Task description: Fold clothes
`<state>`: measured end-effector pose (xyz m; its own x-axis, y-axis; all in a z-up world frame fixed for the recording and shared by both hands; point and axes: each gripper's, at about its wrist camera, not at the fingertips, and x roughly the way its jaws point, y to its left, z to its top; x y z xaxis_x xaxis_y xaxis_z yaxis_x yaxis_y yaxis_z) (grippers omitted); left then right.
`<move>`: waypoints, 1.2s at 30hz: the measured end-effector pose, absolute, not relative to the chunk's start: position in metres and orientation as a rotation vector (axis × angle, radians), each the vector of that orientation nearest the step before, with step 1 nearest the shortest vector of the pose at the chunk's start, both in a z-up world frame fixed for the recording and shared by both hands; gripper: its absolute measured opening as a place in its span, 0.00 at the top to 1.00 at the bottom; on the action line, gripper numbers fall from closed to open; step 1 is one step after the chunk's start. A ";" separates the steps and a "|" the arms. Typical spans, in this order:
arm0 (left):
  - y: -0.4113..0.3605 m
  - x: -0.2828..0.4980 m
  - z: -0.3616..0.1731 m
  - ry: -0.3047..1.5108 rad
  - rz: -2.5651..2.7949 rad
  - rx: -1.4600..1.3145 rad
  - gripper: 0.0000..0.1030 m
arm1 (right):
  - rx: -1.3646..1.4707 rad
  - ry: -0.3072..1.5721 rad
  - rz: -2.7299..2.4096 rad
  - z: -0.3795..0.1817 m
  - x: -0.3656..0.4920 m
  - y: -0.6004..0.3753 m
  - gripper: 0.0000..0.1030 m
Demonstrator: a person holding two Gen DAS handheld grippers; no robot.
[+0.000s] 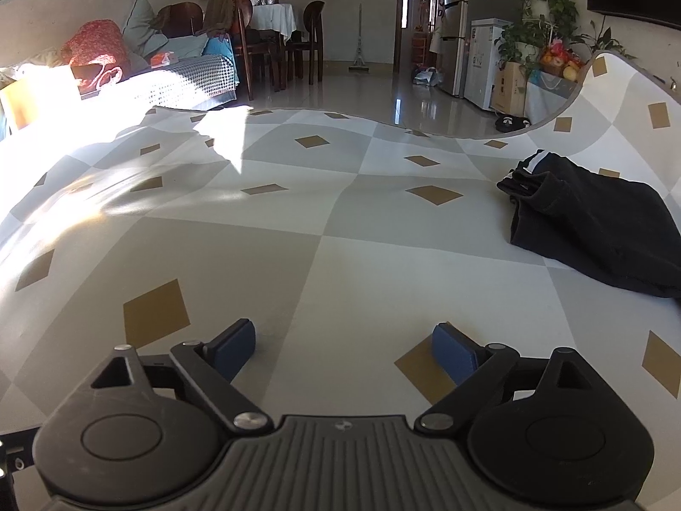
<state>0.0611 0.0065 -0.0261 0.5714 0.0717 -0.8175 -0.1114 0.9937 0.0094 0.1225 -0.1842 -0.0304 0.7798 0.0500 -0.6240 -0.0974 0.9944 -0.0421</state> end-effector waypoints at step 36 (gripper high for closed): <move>-0.002 0.039 -0.023 0.998 0.022 -0.008 0.00 | -0.072 0.672 0.081 -0.030 0.123 -0.185 0.11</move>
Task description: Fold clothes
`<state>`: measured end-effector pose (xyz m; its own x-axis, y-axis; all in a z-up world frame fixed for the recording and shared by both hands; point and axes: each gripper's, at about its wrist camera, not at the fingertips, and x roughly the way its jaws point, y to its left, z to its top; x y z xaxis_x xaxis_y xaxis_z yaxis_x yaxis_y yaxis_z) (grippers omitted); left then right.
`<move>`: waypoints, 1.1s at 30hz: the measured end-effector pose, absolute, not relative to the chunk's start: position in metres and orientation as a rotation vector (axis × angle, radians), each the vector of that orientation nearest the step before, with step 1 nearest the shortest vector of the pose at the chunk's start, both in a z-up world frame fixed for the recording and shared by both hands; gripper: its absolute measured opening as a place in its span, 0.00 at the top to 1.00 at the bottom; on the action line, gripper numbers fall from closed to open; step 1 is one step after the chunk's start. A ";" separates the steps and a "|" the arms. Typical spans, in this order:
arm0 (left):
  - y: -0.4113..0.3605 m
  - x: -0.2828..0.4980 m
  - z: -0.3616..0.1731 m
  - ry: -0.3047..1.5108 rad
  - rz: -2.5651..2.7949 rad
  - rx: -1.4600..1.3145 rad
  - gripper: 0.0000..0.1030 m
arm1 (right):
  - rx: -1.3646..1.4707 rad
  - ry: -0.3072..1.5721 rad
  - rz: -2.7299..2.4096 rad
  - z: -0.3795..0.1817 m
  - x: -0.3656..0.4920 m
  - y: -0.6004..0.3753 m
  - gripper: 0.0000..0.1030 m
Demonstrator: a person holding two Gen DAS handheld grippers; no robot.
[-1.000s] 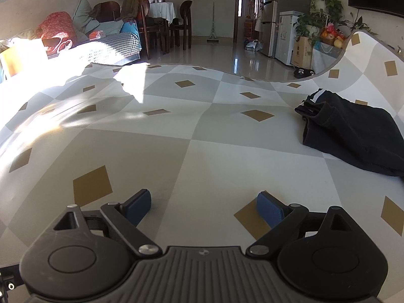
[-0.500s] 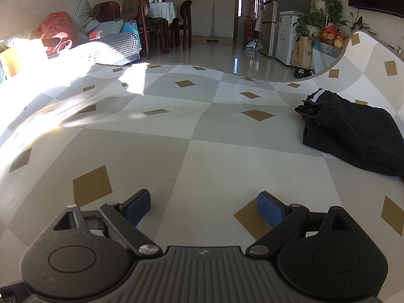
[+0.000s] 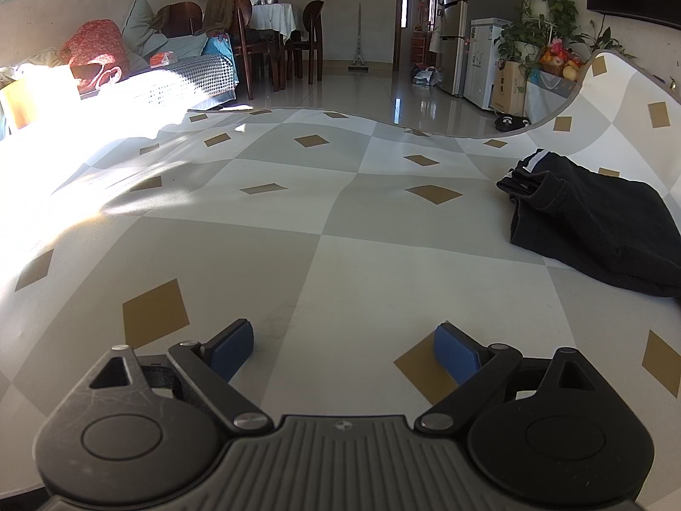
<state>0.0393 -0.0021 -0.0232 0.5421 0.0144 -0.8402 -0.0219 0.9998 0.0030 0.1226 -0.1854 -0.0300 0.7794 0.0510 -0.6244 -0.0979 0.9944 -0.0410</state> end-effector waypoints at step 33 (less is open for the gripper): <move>-0.003 0.030 -0.022 1.004 0.014 -0.007 0.00 | -0.073 0.673 0.081 -0.030 0.123 -0.186 0.10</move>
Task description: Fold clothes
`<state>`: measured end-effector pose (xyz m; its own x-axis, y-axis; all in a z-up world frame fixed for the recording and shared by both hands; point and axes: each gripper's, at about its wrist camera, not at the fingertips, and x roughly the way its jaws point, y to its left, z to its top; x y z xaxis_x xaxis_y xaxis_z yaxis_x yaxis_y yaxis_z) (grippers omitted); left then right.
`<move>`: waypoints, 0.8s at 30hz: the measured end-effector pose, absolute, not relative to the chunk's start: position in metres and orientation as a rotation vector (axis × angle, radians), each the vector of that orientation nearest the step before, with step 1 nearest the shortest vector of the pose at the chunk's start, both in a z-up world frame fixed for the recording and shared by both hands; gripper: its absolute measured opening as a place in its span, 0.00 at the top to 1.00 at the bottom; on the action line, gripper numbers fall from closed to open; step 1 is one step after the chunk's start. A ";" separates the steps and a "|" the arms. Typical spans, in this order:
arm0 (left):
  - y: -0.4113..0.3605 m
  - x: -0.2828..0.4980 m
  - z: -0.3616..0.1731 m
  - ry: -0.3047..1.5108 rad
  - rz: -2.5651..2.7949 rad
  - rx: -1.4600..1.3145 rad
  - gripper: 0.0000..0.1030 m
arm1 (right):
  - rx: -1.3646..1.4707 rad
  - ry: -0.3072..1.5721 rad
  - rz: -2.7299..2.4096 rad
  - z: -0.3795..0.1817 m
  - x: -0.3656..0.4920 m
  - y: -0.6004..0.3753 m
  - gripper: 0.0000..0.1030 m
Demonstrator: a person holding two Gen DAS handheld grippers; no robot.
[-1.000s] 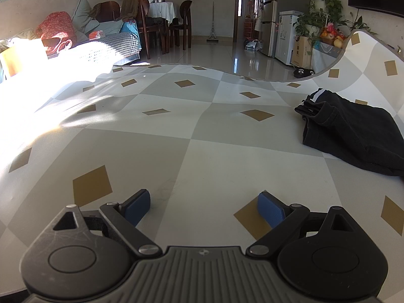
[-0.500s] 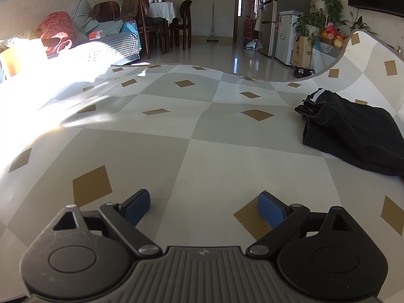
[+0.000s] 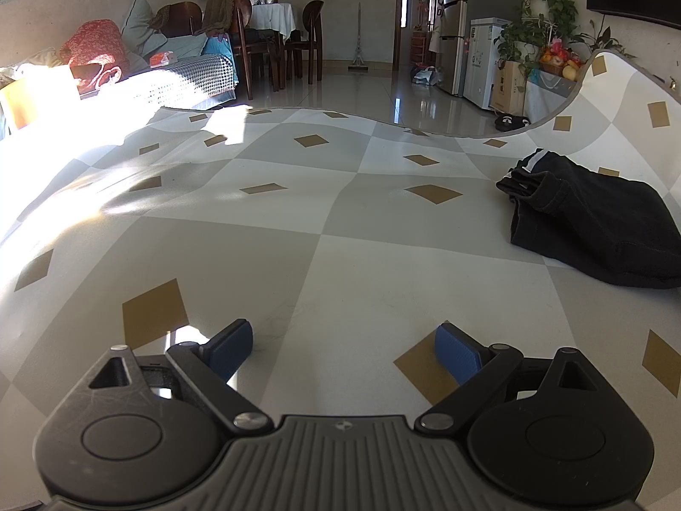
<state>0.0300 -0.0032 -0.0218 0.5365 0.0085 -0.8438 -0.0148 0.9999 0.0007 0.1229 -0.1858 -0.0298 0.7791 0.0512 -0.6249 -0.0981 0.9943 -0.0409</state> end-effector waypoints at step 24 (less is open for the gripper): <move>-0.001 0.019 -0.020 1.007 -0.035 0.009 0.00 | -0.072 0.673 0.081 -0.030 0.123 -0.186 0.09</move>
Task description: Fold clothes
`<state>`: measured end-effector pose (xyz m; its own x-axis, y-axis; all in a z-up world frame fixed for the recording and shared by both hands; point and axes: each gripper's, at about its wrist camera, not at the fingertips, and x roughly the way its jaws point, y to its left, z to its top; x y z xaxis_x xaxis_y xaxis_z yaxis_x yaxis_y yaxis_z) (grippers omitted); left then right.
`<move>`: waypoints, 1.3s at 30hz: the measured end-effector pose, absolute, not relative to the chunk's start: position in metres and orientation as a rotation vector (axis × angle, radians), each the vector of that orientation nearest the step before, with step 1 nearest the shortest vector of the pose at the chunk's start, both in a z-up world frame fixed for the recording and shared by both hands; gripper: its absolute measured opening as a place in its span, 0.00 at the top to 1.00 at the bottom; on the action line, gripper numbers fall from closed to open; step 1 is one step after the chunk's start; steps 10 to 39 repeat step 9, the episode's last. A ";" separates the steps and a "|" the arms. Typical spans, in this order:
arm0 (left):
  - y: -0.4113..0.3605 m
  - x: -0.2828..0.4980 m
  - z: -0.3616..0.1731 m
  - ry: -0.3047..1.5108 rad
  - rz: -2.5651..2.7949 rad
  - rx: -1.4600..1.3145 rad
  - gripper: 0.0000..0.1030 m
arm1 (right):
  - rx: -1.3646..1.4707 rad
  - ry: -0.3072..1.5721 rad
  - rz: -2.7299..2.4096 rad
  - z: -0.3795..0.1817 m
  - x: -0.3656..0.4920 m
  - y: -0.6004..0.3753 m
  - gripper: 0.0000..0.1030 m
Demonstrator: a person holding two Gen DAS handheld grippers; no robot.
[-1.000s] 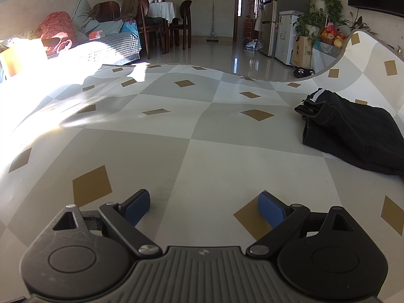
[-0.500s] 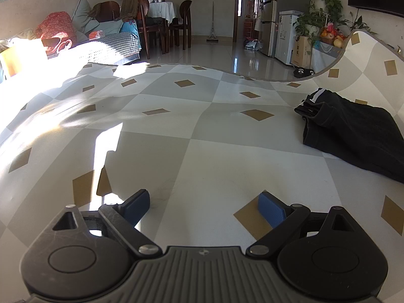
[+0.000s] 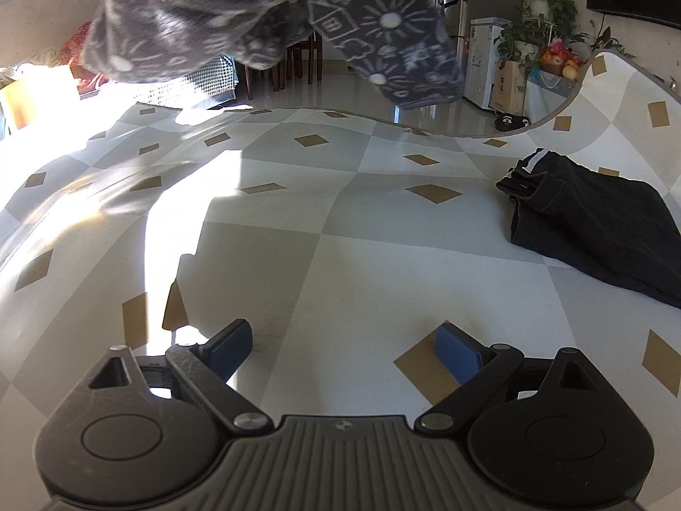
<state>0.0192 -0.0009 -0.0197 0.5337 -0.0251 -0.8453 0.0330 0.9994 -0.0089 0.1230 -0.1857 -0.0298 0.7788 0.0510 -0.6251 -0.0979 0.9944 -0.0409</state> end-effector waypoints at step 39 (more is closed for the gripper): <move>-0.002 0.015 -0.017 1.016 -0.052 0.013 0.00 | -0.072 0.673 0.080 -0.030 0.123 -0.186 0.09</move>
